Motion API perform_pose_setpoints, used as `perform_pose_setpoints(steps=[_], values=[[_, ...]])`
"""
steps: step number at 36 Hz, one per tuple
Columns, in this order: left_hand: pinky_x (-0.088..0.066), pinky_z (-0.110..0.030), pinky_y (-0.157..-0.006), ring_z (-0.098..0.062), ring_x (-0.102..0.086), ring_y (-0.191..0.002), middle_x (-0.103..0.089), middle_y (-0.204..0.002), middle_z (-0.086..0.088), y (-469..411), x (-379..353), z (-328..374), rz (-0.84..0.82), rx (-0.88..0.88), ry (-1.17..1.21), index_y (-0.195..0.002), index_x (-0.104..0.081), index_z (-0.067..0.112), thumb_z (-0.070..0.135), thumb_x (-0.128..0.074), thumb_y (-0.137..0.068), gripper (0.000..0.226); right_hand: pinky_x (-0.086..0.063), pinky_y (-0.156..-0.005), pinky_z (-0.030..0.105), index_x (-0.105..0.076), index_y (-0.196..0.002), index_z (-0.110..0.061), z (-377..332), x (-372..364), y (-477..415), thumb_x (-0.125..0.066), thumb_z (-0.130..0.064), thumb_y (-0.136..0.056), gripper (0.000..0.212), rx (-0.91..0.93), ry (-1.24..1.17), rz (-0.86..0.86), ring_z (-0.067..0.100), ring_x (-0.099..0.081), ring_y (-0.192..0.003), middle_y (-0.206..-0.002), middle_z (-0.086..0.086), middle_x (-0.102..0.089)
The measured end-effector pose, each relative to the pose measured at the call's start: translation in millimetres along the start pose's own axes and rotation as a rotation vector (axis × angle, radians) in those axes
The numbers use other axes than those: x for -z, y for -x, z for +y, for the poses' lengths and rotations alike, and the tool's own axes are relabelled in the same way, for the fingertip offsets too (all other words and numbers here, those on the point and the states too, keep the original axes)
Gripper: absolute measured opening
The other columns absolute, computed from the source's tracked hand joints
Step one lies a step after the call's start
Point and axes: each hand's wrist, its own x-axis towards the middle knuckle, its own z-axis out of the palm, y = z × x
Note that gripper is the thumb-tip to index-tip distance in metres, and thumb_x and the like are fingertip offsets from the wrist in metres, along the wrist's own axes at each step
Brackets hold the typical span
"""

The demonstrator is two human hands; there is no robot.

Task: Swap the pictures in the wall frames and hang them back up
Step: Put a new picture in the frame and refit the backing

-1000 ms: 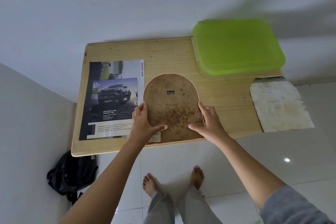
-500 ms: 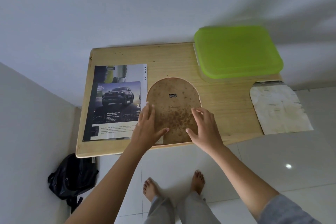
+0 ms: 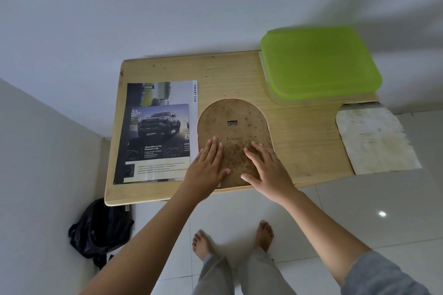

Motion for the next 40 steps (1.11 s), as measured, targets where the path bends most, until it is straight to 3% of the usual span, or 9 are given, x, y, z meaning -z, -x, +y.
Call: perform_pose_setpoints(steps=[4, 11, 16, 21, 25, 31, 34, 38, 40], values=[[0.014, -0.028, -0.109, -0.022, 0.025, -0.137, 0.027, -0.148, -0.007, 0.9, 1.6, 2.1, -0.002, -0.002, -0.009, -0.139, 0.02, 0.012, 0.067, 0.035, -0.065, 0.093, -0.023, -0.112, 0.039, -0.025, -0.145, -0.023, -1.7, -0.9, 0.0, -0.015, -0.069, -0.074, 0.084, 0.005, 0.019, -0.002, 0.023, -0.016, -0.142, -0.155, 0.002, -0.016], [0.016, -0.033, -0.108, -0.022, 0.024, -0.137, 0.021, -0.149, -0.005, -0.9, 0.6, -0.7, -0.001, -0.003, -0.017, -0.143, 0.011, 0.011, 0.072, 0.027, -0.07, 0.097, -0.017, -0.114, 0.034, -0.013, -0.147, -0.027, -3.6, 2.8, 2.5, -0.005, -0.072, -0.07, 0.089, -0.012, 0.043, -0.059, 0.018, -0.004, -0.144, -0.157, -0.003, -0.002], [0.01, -0.032, -0.111, -0.019, 0.018, -0.139, 0.014, -0.152, -0.002, 10.9, -0.9, -0.4, 0.035, 0.065, 0.035, -0.145, 0.005, 0.014, 0.074, 0.019, -0.073, 0.095, -0.018, -0.114, 0.035, -0.012, -0.147, -0.03, -0.5, 5.5, 4.0, -0.036, -0.06, -0.087, 0.072, 0.007, -0.01, -0.065, 0.015, 0.001, -0.144, -0.156, -0.006, 0.002], [-0.002, -0.039, -0.119, -0.024, 0.023, -0.14, 0.018, -0.153, -0.01, 23.8, -8.4, -5.2, 0.014, 0.109, 0.024, -0.147, 0.006, 0.013, 0.068, 0.025, -0.076, 0.092, -0.018, -0.113, 0.032, -0.009, -0.147, -0.031, 1.5, 2.4, 3.7, -0.041, -0.052, -0.091, 0.068, 0.019, -0.04, -0.054, 0.011, 0.006, -0.144, -0.156, -0.009, 0.006], [0.01, -0.025, -0.109, -0.016, 0.03, -0.135, 0.032, -0.144, -0.002, 25.6, -0.3, 6.6, 0.033, 0.153, 0.24, -0.143, 0.013, 0.011, 0.069, -0.004, -0.078, 0.089, -0.015, -0.114, 0.031, -0.01, -0.147, -0.03, 3.5, 0.7, 4.3, -0.04, -0.054, -0.09, 0.068, 0.023, -0.025, -0.041, 0.012, 0.005, -0.144, -0.157, -0.007, 0.003], [0.011, -0.024, -0.108, -0.014, 0.032, -0.131, 0.036, -0.139, 0.0, 21.1, -0.7, 9.2, 0.041, 0.167, 0.287, -0.145, 0.009, 0.007, 0.044, -0.036, -0.093, 0.078, -0.024, -0.112, 0.036, -0.02, -0.145, -0.028, 5.1, 1.9, 1.6, -0.039, -0.059, -0.084, 0.071, 0.023, -0.003, -0.018, 0.015, -0.008, -0.143, -0.156, -0.005, -0.01], [0.01, -0.025, -0.108, -0.014, 0.032, -0.132, 0.036, -0.139, 0.0, 22.1, -1.4, 10.9, 0.042, 0.156, 0.294, -0.145, 0.011, 0.008, 0.049, -0.03, -0.091, 0.079, -0.025, -0.111, 0.036, -0.02, -0.145, -0.028, 5.6, 0.2, 1.8, -0.042, -0.057, -0.086, 0.07, 0.025, 0.009, -0.013, 0.016, -0.008, -0.143, -0.156, -0.005, -0.01], [0.012, -0.025, -0.108, -0.015, 0.032, -0.133, 0.036, -0.141, -0.001, 25.1, -5.7, 7.6, 0.037, 0.156, 0.278, -0.138, 0.019, 0.011, 0.064, -0.01, -0.08, 0.084, -0.025, -0.111, 0.036, -0.02, -0.146, -0.027, 4.7, -1.9, 3.6, -0.027, -0.065, -0.082, 0.075, 0.038, 0.001, 0.003, 0.017, -0.009, -0.143, -0.156, -0.004, -0.01], [0.011, -0.027, -0.111, -0.019, 0.032, -0.136, 0.035, -0.145, -0.005, 27.1, -10.1, 4.8, 0.038, 0.137, 0.228, -0.137, 0.021, 0.012, 0.071, 0.007, -0.078, 0.084, -0.024, -0.112, 0.035, -0.021, -0.146, -0.024, 4.0, -3.2, 5.8, -0.036, -0.056, -0.088, 0.068, 0.036, -0.034, 0.029, 0.016, -0.011, -0.143, -0.156, -0.003, -0.011]])
